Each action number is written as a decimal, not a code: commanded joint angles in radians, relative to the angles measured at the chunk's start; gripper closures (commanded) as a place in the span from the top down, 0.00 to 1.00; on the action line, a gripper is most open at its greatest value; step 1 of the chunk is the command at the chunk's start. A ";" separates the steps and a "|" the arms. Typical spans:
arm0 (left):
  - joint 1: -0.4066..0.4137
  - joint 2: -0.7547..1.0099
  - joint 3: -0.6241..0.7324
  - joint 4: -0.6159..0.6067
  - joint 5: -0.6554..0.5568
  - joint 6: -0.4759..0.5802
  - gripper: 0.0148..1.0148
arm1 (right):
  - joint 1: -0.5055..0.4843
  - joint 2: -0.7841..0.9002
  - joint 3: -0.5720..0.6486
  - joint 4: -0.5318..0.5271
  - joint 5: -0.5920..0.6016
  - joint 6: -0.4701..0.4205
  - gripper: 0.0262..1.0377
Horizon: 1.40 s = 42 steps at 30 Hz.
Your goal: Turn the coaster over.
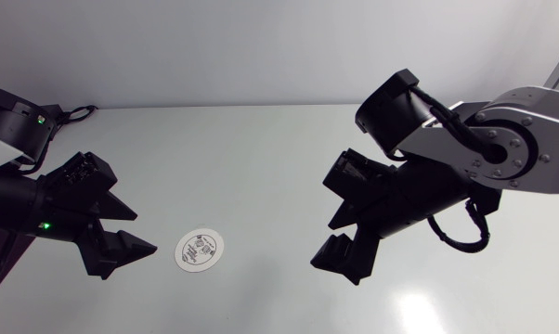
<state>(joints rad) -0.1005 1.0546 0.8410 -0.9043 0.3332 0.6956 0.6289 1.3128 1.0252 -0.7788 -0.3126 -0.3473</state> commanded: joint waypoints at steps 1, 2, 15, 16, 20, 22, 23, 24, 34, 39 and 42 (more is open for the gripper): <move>0.001 0.010 0.003 -0.002 -0.002 0.004 0.96 | 0.005 0.016 0.001 -0.010 0.004 0.022 0.96; 0.001 0.010 0.003 -0.002 -0.002 0.004 0.96 | 0.006 0.014 0.001 -0.010 0.004 0.024 0.96; 0.002 0.194 -0.031 0.185 -0.037 -0.013 0.81 | 0.006 0.016 -0.022 0.003 0.003 0.024 0.96; 0.002 0.231 -0.036 0.232 -0.045 -0.025 0.72 | 0.006 0.017 -0.025 0.007 0.003 0.024 0.96; -0.001 0.406 -0.023 0.338 -0.059 -0.048 0.48 | 0.003 0.017 -0.042 0.019 0.003 0.022 0.96; -0.005 0.487 -0.005 0.378 -0.062 -0.065 0.30 | 0.002 0.019 -0.047 0.024 0.003 0.022 0.96; -0.008 0.516 -0.002 0.395 -0.063 -0.070 0.24 | -0.001 0.019 -0.048 0.024 0.003 0.019 0.96; -0.010 0.544 0.001 0.412 -0.074 -0.074 0.19 | -0.006 0.020 -0.051 0.026 0.001 0.018 0.96; -0.071 0.636 -0.039 0.436 -0.091 -0.080 0.08 | -0.054 0.037 -0.077 0.053 -0.014 -0.012 0.96; -0.137 0.714 -0.025 0.441 -0.095 -0.111 0.08 | -0.060 0.043 -0.093 0.069 -0.017 -0.015 0.96; -0.154 0.757 -0.002 0.441 -0.100 -0.125 0.08 | -0.066 0.039 -0.106 0.073 -0.026 -0.016 0.96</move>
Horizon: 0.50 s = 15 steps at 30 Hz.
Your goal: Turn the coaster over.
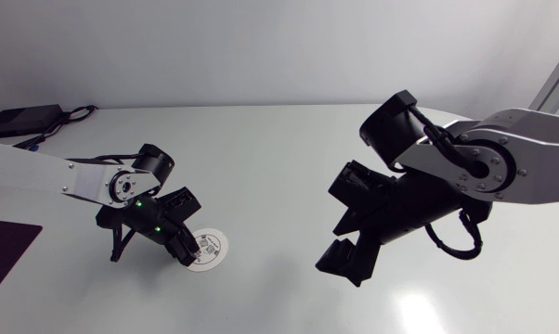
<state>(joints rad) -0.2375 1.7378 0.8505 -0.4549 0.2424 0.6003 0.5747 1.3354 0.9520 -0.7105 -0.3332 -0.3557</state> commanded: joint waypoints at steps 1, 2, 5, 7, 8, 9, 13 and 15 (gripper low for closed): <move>-0.026 0.089 -0.005 -0.011 -0.011 -0.031 0.08 | -0.018 0.013 -0.039 0.009 -0.009 -0.011 0.96; -0.033 0.100 0.002 -0.014 -0.012 -0.036 0.08 | -0.024 0.013 -0.045 0.009 -0.010 -0.014 0.96; -0.060 0.124 0.021 -0.014 -0.014 -0.042 0.08 | -0.033 0.011 -0.056 0.013 -0.012 -0.022 0.96; -0.077 0.144 0.048 -0.014 -0.012 -0.054 0.08 | -0.038 0.011 -0.056 0.013 -0.018 -0.023 0.96; -0.094 0.149 0.061 -0.016 -0.012 -0.063 0.08 | -0.039 0.015 -0.058 0.014 -0.018 -0.023 0.96; -0.111 0.154 0.074 -0.016 -0.012 -0.076 0.08 | -0.041 0.018 -0.058 0.019 -0.020 -0.023 0.96; -0.203 0.177 0.136 -0.016 -0.011 -0.132 0.08 | -0.044 0.056 -0.073 0.059 -0.024 -0.019 0.96; -0.229 0.161 0.160 -0.016 -0.006 -0.155 0.08 | -0.042 0.088 -0.073 0.078 -0.026 -0.015 0.96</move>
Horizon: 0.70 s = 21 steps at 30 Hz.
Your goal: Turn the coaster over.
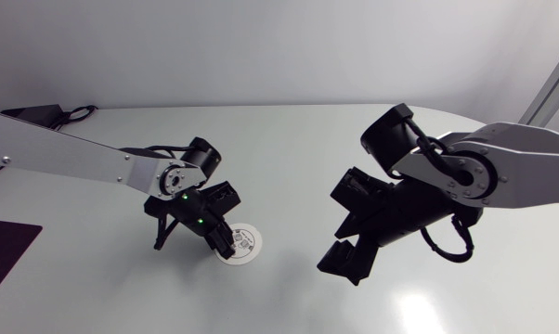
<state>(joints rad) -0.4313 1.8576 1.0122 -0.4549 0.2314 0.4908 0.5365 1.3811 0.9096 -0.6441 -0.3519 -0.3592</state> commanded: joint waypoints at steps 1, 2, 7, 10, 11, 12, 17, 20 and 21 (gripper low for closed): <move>-0.037 0.022 0.006 -0.018 0.005 -0.054 0.08 | -0.001 0.053 -0.028 0.017 -0.010 -0.012 0.96; -0.037 -0.009 0.011 -0.027 0.011 -0.058 0.08 | -0.001 0.061 -0.021 0.020 -0.012 -0.012 0.96; 0.014 -0.135 0.003 -0.068 0.011 -0.054 0.08 | -0.001 0.130 0.017 0.037 -0.021 -0.014 0.96; 0.062 -0.178 -0.009 -0.096 0.013 -0.031 0.08 | 0.002 0.176 0.045 0.046 -0.022 -0.014 0.96; 0.072 -0.187 -0.018 -0.096 0.013 -0.024 0.08 | 0.003 0.190 0.052 0.052 -0.022 -0.014 0.96; 0.085 -0.186 -0.024 -0.097 0.014 -0.017 0.08 | 0.005 0.205 0.063 0.055 -0.024 -0.014 0.96; 0.089 -0.124 -0.040 -0.096 0.020 -0.006 0.08 | 0.005 0.251 0.094 0.067 -0.030 -0.014 0.96; 0.077 -0.090 -0.037 -0.096 0.022 -0.008 0.08 | 0.005 0.272 0.109 0.070 -0.030 -0.014 0.96; 0.074 -0.077 -0.034 -0.096 0.023 -0.008 0.08 | 0.005 0.277 0.114 0.070 -0.030 -0.014 0.96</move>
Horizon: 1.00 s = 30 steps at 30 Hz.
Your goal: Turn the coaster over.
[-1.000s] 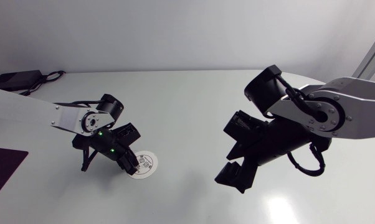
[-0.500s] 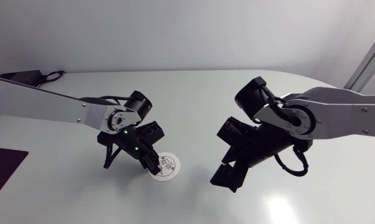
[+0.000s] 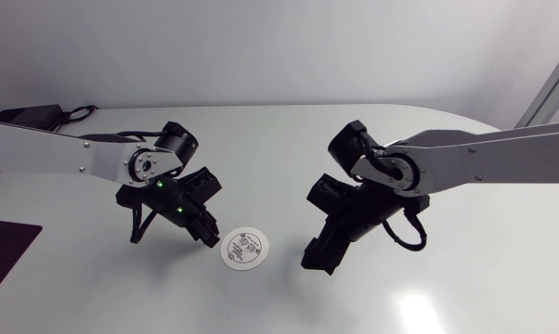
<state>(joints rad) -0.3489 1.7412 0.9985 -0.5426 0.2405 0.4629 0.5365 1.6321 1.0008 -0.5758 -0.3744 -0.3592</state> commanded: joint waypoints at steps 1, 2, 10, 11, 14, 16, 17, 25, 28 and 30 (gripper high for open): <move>-0.016 0.052 -0.020 -0.008 0.014 0.020 0.08 | 0.003 0.029 0.027 0.002 -0.008 -0.014 0.96; -0.024 0.064 -0.020 -0.008 0.014 0.019 0.08 | 0.002 0.031 0.032 0.002 -0.008 -0.015 0.96; -0.052 0.167 0.003 0.006 0.014 0.011 0.08 | -0.007 0.092 0.093 -0.002 -0.052 -0.011 0.96; -0.055 0.178 0.008 0.007 0.014 0.010 0.08 | -0.010 0.107 0.105 -0.007 -0.063 -0.009 0.96; -0.062 0.198 0.015 0.012 0.014 0.008 0.08 | -0.024 0.169 0.142 -0.012 -0.110 0.003 0.96; -0.067 0.204 0.020 0.013 0.014 0.005 0.08 | -0.029 0.215 0.165 -0.015 -0.136 0.009 0.96; -0.073 0.207 0.022 0.016 0.014 0.003 0.08 | -0.032 0.236 0.177 -0.021 -0.153 0.011 0.96; -0.091 0.225 0.042 0.021 0.023 -0.001 0.08 | -0.059 0.405 0.285 -0.067 -0.256 0.037 0.96; -0.102 0.236 0.054 0.021 0.029 -0.003 0.08 | -0.066 0.428 0.312 -0.085 -0.284 0.043 0.96; -0.116 0.247 0.061 0.021 0.031 -0.007 0.08 | -0.069 0.440 0.328 -0.096 -0.297 0.049 0.96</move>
<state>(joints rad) -0.4393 1.9118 1.0794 -0.5156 0.2737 0.4618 0.4755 2.0403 1.3079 -0.6495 -0.6571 -0.3317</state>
